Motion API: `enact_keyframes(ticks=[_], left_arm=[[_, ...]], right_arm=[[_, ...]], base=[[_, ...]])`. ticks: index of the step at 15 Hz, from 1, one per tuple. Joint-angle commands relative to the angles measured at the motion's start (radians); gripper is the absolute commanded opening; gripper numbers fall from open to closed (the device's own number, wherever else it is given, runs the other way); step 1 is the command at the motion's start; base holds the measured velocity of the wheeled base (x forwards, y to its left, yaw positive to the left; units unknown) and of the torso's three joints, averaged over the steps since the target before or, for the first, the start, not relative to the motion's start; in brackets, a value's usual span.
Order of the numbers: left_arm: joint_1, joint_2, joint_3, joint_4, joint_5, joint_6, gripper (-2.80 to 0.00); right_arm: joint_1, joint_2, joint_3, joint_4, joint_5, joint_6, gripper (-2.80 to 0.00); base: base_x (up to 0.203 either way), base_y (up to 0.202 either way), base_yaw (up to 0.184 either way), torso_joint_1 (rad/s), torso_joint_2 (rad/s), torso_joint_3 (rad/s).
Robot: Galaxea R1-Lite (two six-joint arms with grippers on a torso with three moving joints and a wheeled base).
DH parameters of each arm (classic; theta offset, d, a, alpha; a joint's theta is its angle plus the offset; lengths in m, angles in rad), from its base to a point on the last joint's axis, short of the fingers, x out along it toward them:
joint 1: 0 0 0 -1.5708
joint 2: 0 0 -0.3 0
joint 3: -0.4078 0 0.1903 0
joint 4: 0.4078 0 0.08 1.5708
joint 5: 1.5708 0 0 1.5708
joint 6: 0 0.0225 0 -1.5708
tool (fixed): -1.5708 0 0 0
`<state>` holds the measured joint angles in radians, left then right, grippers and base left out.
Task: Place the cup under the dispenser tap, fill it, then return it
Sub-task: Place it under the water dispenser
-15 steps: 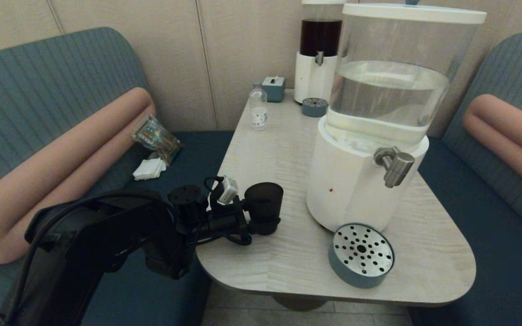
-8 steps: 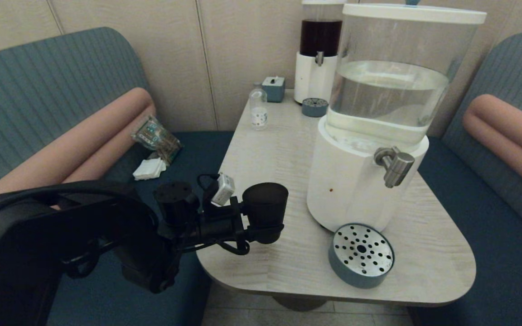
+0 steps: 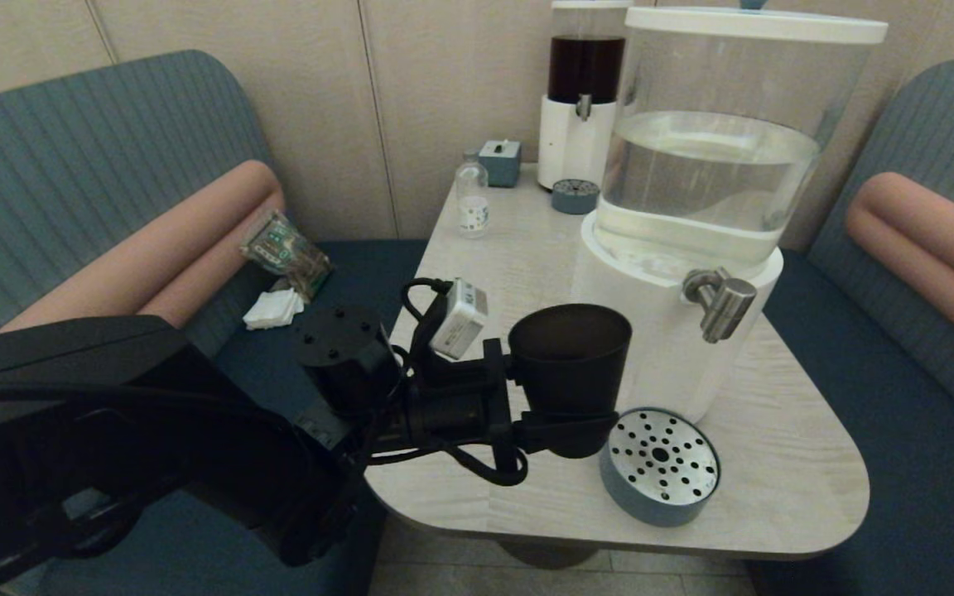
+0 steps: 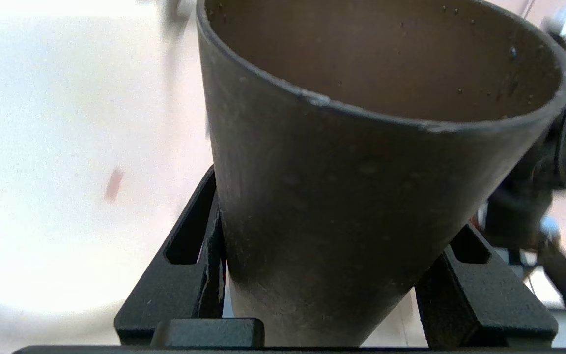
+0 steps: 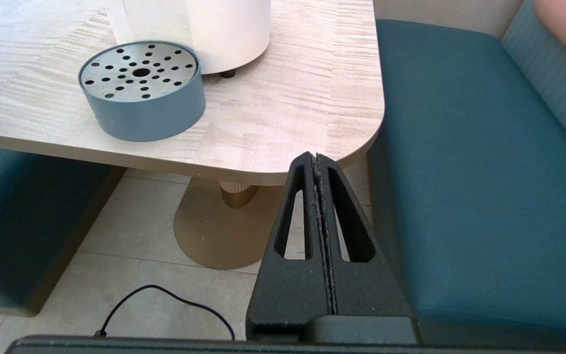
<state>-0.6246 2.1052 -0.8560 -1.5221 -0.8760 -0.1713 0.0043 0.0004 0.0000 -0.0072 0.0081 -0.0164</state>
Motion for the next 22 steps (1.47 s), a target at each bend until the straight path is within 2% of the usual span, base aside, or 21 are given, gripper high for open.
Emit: enact_keyframes(ticks=[1, 10, 22], left_arm=[[-0.058, 0.045, -0.065, -0.008, 0.034, -0.013, -2.8], [-0.086, 0.177, -0.163, -0.008, 0.051, -0.011, -2.8], [-0.106, 0.362, -0.397, -0.008, 0.051, -0.016, -2.8]], right_arm=[[0.0, -0.002, 0.0, 0.0, 0.0, 0.0, -2.8], [0.0, -0.002, 0.0, 0.0, 0.001, -0.001, -2.8], [0.0, -0.002, 0.0, 0.0, 0.001, 0.0, -2.8]], base=[[0.0, 0.0, 0.0, 0.0, 0.0, 0.0], [0.0, 0.0, 0.0, 0.0, 0.0, 0.0], [0.0, 0.0, 0.0, 0.0, 0.0, 0.0]])
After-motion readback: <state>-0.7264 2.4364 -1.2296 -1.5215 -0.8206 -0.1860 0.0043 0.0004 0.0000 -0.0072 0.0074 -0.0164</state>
